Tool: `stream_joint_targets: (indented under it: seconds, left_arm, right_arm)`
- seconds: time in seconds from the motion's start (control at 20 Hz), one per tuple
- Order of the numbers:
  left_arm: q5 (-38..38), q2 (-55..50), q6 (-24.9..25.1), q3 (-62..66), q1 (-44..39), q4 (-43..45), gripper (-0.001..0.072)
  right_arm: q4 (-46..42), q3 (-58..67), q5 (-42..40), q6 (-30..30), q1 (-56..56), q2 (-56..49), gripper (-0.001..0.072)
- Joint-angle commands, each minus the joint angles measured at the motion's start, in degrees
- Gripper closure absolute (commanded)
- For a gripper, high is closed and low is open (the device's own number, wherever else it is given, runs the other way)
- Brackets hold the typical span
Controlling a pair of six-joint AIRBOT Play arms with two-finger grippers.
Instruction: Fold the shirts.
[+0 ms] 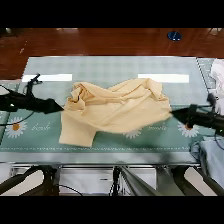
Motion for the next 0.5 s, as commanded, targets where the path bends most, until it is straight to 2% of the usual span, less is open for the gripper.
stream_joint_targets:
  seconds: [0.0,0.15,0.3,0.35,0.45]
  left_arm:
    - [-0.61,9.57,0.44,9.62,2.08,-10.64,0.0686]
    - [3.15,21.81,0.24,21.22,3.78,-19.08,0.0686]
    - [8.33,32.98,0.17,32.79,4.00,-18.84,0.0686]
    - [10.43,36.37,-1.25,36.68,4.26,-17.59,0.0687]
    - [12.33,41.81,-9.03,44.17,5.07,-8.98,0.0686]
  right_arm:
    - [18.08,11.80,2.56,0.66,0.02,10.86,0.0689]
    - [20.72,29.03,-3.15,4.46,0.02,18.40,0.0690]
    - [16.92,49.46,-7.63,10.40,0.02,21.66,0.0690]
    - [13.60,56.13,-8.26,12.63,0.00,21.88,0.0690]
    - [1.86,69.40,-7.78,19.34,0.00,21.88,0.0690]
